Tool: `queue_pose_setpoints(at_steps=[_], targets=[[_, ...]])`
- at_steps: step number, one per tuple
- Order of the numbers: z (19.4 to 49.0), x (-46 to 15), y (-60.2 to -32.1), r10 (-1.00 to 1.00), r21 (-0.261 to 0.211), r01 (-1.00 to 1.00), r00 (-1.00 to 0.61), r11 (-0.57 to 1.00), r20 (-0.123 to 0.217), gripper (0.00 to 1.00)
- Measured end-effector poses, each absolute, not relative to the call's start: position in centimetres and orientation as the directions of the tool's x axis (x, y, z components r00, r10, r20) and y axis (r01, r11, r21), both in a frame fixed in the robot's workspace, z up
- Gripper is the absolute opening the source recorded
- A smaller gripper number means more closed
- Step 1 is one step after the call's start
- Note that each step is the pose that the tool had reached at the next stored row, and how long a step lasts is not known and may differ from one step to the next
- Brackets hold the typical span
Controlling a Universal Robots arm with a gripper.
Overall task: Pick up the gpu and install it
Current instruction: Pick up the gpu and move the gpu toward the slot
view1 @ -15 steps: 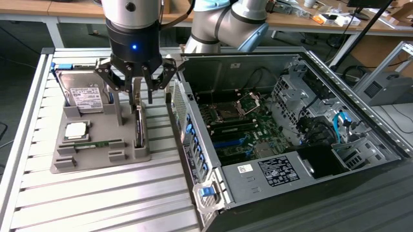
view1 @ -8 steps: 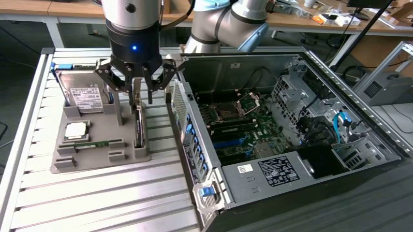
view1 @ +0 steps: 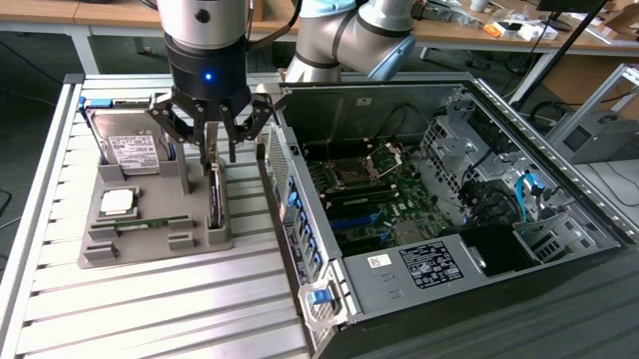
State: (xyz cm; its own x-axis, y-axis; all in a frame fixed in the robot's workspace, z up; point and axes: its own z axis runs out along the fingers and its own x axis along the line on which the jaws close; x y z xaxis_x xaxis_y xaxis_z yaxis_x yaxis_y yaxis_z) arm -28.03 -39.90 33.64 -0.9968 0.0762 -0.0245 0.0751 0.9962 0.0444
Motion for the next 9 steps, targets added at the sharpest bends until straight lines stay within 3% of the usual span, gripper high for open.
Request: queue_pose_setpoints(at_steps=[9], targets=[[33.47, -28.03, -39.90, 0.076, 0.044, 0.075, -0.997, 0.996, -0.024, 0.42]])
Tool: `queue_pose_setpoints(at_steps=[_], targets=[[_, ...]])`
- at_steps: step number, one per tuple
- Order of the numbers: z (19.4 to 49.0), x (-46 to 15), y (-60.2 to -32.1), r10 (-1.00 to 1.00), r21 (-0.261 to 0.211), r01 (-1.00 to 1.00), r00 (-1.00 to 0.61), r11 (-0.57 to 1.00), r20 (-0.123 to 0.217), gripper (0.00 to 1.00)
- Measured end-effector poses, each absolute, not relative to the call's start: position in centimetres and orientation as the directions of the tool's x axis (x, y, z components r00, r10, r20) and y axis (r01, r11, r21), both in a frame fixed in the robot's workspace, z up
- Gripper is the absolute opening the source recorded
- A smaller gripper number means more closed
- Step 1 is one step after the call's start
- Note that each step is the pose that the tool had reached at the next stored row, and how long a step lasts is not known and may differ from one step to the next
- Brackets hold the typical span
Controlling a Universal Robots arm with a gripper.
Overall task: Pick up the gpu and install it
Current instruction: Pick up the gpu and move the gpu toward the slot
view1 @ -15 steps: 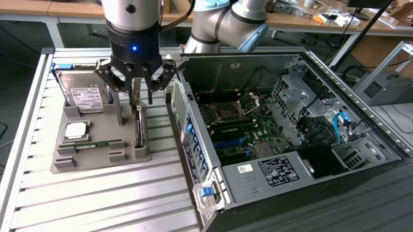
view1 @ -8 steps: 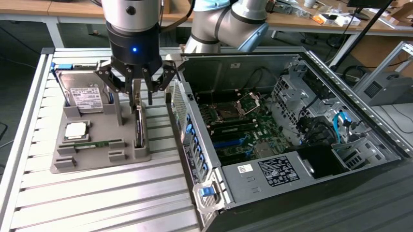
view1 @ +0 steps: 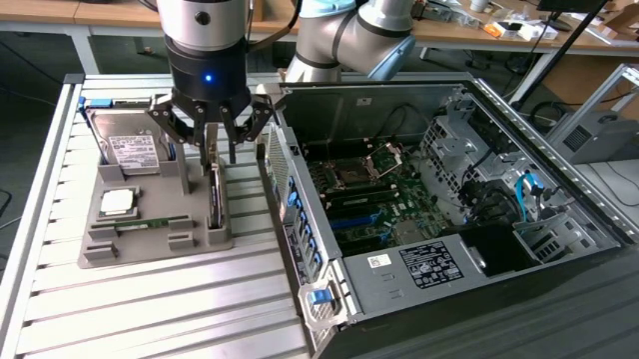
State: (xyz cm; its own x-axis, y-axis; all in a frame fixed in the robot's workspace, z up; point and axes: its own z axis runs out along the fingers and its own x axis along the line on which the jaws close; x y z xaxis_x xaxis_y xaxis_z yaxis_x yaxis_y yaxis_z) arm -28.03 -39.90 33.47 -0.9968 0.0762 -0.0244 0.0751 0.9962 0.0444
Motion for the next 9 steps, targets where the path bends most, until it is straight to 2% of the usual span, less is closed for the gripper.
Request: queue_pose_setpoints(at_steps=[9], targets=[[33.25, -28.03, -39.90, 0.076, 0.044, 0.075, -0.997, 0.996, -0.024, 0.42]])
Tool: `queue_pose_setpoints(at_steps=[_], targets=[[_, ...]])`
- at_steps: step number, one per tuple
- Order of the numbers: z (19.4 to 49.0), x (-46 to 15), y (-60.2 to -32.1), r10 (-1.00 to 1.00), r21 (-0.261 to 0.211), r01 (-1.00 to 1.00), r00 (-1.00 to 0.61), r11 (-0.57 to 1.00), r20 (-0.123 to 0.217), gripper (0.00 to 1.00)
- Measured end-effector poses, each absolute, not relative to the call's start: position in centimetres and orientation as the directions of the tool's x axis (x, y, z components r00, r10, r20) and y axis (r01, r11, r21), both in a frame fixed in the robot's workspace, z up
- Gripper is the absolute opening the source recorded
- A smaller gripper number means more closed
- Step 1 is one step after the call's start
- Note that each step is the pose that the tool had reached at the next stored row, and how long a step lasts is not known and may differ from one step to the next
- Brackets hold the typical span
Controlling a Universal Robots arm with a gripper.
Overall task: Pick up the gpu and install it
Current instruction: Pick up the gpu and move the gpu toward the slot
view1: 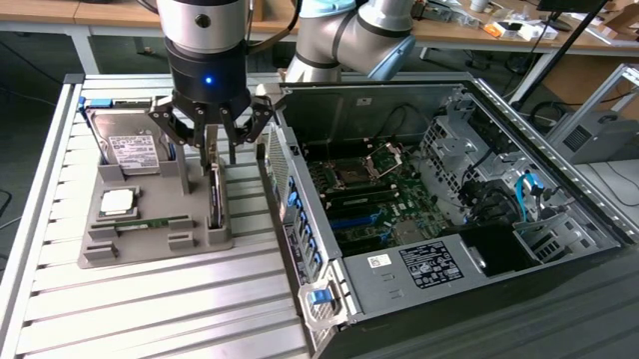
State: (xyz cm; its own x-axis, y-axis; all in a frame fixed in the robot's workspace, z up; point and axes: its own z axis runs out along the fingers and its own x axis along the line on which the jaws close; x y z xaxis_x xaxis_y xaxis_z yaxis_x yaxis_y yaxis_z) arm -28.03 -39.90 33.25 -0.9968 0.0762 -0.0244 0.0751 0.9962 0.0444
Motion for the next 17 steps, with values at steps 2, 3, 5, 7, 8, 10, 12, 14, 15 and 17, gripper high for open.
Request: queue_pose_setpoints(at_steps=[2, 3, 5, 7, 8, 10, 12, 14, 15, 17], targets=[[33.21, -28.03, -39.90, 0.076, 0.044, 0.075, -0.997, 0.996, -0.024, 0.42], [33.18, -28.03, -39.90, 0.076, 0.044, 0.075, -0.997, 0.996, -0.024, 0.42], [33.13, -28.03, -39.90, 0.076, 0.044, 0.075, -0.997, 0.996, -0.024, 0.42], [33.08, -28.03, -39.90, 0.076, 0.044, 0.075, -0.997, 0.996, -0.024, 0.42], [33.05, -28.03, -39.90, 0.076, 0.044, 0.075, -0.997, 0.996, -0.024, 0.42], [33.00, -28.03, -39.90, 0.076, 0.044, 0.075, -0.997, 0.996, -0.024, 0.42], [32.96, -28.03, -39.90, 0.076, 0.044, 0.075, -0.997, 0.996, -0.024, 0.42], [32.89, -28.03, -39.90, 0.076, 0.044, 0.075, -0.997, 0.996, -0.024, 0.42], [32.87, -28.03, -39.90, 0.076, 0.044, 0.075, -0.997, 0.996, -0.024, 0.42], [32.84, -28.03, -39.90, 0.076, 0.044, 0.075, -0.997, 0.996, -0.024, 0.42]])
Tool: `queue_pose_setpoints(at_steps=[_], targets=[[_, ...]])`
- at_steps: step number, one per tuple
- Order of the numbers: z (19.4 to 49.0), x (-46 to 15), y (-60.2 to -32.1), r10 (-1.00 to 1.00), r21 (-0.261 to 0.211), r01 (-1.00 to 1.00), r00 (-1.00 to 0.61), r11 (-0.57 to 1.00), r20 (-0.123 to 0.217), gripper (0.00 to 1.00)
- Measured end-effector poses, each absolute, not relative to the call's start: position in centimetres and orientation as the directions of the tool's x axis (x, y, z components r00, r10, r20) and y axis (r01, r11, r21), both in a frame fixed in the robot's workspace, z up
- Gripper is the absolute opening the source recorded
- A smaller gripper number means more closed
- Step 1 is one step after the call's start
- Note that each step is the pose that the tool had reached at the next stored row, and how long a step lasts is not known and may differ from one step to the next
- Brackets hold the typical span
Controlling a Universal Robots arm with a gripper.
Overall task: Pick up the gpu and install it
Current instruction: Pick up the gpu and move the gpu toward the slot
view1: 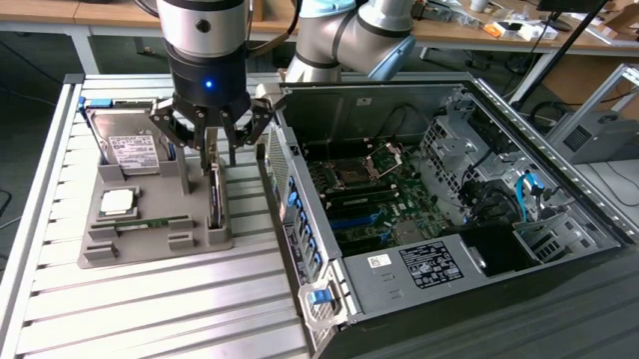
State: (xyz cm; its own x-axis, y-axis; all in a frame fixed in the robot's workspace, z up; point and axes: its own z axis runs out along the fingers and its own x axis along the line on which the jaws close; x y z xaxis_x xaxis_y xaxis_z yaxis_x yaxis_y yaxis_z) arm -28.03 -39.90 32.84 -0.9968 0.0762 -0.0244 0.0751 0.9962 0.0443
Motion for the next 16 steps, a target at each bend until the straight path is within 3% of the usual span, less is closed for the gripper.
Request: queue_pose_setpoints(at_steps=[16], targets=[[32.40, -28.03, -39.90, 0.076, 0.044, 0.075, -0.997, 0.996, -0.024, 0.42]])
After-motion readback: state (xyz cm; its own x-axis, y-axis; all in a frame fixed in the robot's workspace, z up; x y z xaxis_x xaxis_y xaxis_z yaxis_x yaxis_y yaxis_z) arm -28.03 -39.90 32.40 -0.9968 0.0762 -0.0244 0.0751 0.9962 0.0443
